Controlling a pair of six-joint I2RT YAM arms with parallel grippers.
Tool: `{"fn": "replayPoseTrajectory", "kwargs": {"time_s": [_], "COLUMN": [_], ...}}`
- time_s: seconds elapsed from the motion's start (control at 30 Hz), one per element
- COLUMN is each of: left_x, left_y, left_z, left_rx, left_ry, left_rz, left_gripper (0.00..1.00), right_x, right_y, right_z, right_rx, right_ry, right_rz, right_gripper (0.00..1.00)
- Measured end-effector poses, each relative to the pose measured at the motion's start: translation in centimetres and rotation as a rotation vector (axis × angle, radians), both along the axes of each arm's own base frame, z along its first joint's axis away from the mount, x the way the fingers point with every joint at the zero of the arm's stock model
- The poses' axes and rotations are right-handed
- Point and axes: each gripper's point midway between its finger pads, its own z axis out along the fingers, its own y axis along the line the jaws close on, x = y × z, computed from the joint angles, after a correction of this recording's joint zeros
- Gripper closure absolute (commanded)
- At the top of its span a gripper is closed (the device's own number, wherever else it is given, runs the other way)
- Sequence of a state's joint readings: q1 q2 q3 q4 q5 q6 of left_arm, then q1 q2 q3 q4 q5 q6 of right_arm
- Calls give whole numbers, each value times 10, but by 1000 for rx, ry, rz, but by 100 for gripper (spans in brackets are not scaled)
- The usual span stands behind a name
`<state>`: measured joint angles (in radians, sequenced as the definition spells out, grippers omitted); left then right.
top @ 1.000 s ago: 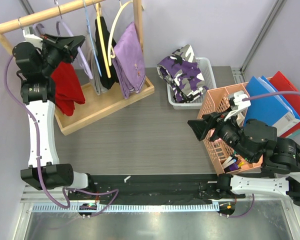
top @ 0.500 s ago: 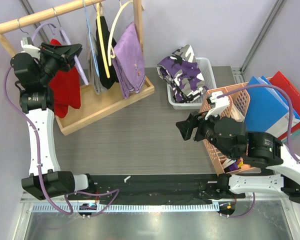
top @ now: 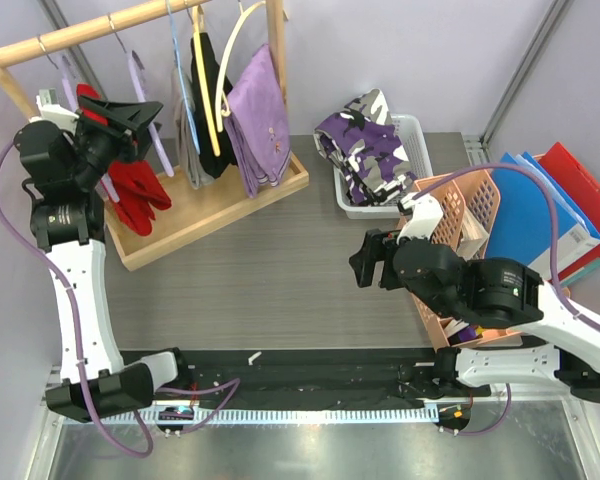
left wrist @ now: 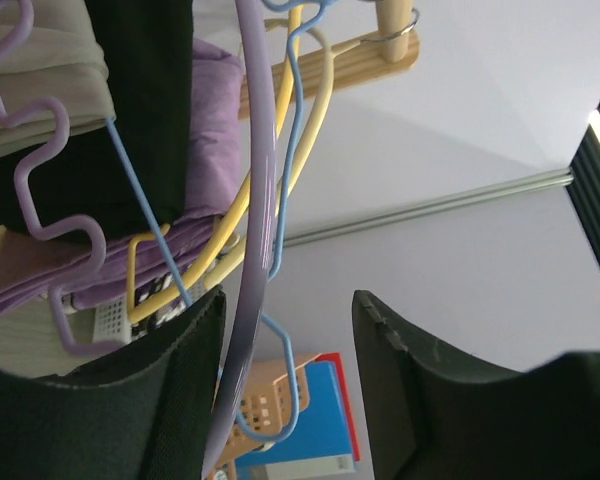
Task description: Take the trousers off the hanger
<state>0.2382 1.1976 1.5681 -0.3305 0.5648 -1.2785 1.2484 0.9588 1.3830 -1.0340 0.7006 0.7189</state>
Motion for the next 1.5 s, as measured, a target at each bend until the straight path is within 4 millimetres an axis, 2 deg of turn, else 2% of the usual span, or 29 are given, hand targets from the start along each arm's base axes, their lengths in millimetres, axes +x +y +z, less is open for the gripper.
{"fn": "replayPoseTrajectory", "kwargs": {"time_s": [0.2, 0.47, 0.67, 0.83, 0.93, 1.07, 1.1, 1.23, 1.33, 1.5], "left_x": [-25, -73, -89, -100, -106, -120, -124, -139, -153, -166], "left_y": [4, 2, 0, -9, -20, -32, -34, -42, -46, -43], "left_z": [-1, 8, 10, 16, 16, 17, 16, 10, 4, -8], "left_rx": [94, 203, 281, 338, 354, 375, 380, 404, 436, 496], "left_ry": [9, -39, -54, -83, -98, -130, -136, -161, -185, -196], "left_rz": [62, 124, 140, 119, 75, 29, 19, -15, -29, -21], "left_gripper": [34, 35, 35, 34, 34, 34, 35, 34, 33, 32], "right_x": [1, 13, 43, 82, 107, 149, 165, 195, 219, 251], "right_y": [5, 22, 34, 52, 65, 91, 103, 126, 156, 193], "right_z": [-17, -47, -73, -90, -92, -62, -43, 2, 47, 97], "right_rx": [-54, -163, -189, -123, -55, 110, 186, 324, 433, 565], "right_ry": [42, 97, 174, 249, 273, 224, 176, 51, -69, -219], "right_rz": [-21, -41, -73, -71, -48, 7, 39, 102, 169, 245], "right_gripper": [14, 11, 11, 11, 11, 6, 6, 6, 7, 10]}}
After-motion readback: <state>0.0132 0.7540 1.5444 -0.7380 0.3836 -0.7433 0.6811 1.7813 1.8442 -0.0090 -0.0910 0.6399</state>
